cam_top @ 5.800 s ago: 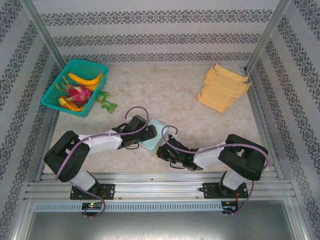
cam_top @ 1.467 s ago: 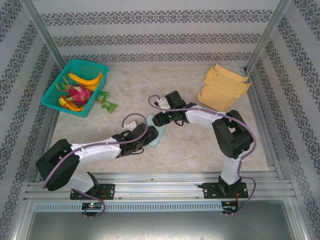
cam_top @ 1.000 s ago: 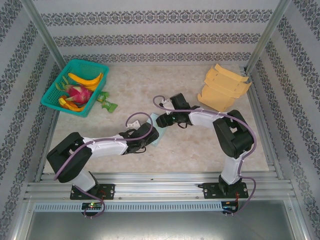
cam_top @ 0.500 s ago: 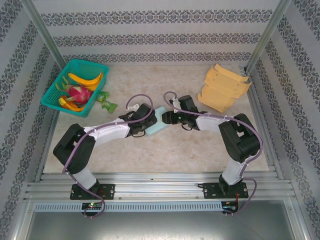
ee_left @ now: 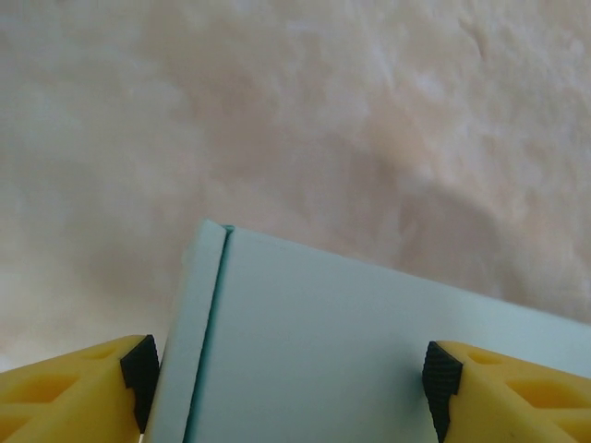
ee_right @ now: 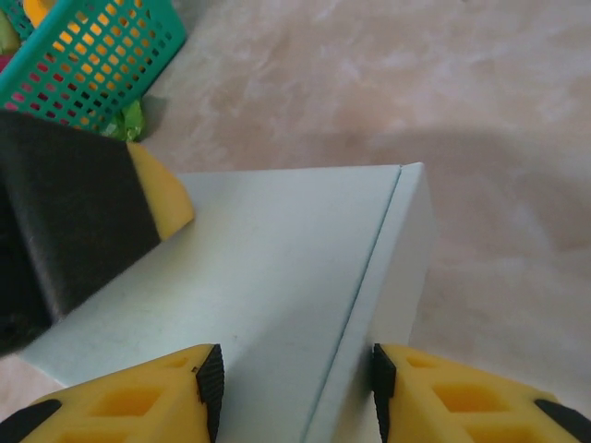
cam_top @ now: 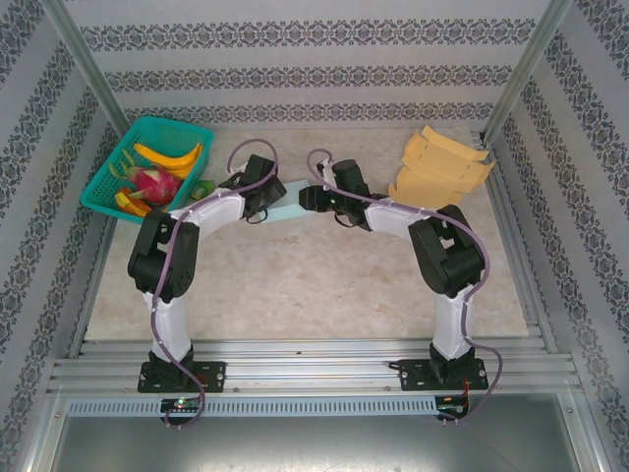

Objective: Fold the paper box

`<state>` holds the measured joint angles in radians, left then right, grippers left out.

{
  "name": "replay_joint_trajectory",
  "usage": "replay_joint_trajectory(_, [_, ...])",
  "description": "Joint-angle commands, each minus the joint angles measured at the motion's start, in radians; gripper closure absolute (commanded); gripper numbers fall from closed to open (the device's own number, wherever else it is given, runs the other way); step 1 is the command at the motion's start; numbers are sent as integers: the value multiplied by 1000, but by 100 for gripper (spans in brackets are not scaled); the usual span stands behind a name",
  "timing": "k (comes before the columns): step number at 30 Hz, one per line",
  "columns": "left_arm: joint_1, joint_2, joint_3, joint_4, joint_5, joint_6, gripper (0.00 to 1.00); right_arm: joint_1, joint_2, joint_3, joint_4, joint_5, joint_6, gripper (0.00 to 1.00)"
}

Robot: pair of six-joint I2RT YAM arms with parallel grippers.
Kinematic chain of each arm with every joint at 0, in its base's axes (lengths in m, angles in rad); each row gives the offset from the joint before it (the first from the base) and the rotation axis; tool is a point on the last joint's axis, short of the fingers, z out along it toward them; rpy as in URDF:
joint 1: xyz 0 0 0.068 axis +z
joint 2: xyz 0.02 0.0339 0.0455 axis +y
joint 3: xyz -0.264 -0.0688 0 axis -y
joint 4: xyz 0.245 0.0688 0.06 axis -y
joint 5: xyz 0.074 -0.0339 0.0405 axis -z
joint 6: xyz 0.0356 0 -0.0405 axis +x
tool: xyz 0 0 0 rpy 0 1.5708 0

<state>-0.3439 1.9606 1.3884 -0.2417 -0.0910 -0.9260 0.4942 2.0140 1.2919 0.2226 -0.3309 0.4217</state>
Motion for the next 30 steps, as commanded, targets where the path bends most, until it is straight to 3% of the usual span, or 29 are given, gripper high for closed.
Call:
replay_joint_trajectory(1, [34,46,79,-7,90,76,23,44,64,80,43,-53,23,53])
replay_joint_trajectory(6, [99,135,149,2,124,115,23,65,135,152,95,-25,21,53])
replay_joint_trajectory(18, [143,213,205,30,64,220,22,77,233,226,153,-6,34,51])
replay_joint_trajectory(26, [158,209,239,-13,23,245,7,70,188,198,108,42,10,45])
replay_joint_trajectory(30, [163,198,260,-43,17,253,5,49,146,164,61,56,1,42])
